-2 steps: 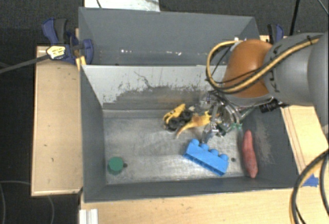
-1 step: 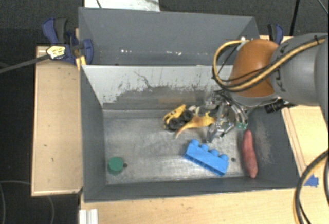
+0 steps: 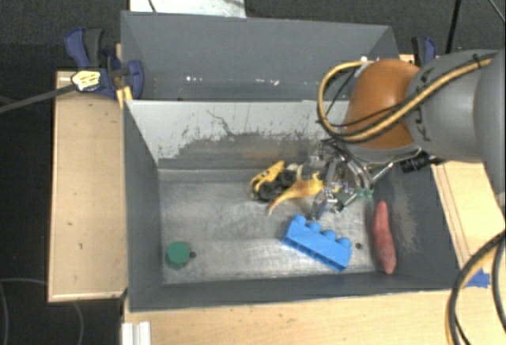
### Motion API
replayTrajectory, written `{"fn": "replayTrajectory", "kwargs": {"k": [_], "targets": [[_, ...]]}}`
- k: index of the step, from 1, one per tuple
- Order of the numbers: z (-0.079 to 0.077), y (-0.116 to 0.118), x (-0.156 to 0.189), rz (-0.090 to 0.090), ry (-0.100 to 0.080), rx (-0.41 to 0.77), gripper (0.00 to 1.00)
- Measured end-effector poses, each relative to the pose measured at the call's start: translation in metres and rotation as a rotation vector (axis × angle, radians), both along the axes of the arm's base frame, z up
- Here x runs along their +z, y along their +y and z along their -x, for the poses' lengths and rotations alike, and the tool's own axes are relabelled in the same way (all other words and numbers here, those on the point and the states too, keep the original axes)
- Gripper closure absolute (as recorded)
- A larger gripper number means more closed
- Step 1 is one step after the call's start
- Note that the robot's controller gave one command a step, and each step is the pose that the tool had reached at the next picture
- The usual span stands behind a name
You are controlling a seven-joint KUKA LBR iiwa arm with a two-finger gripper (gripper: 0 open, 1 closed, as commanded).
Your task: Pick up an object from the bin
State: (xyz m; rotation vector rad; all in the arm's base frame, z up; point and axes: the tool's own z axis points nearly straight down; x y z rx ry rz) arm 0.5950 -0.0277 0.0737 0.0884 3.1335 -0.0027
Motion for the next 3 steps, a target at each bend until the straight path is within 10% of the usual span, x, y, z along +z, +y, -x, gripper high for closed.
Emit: {"fn": "replayTrajectory", "kwargs": {"k": [1, 2, 3], "targets": [[-0.001, -0.016, 0.0, -0.002, -0.003, -0.014, 0.0], [-0.002, 0.0, 0.001, -0.002, -0.004, 0.002, 1.0], [-0.002, 0.0, 0.001, -0.002, -0.004, 0.002, 1.0]]}}
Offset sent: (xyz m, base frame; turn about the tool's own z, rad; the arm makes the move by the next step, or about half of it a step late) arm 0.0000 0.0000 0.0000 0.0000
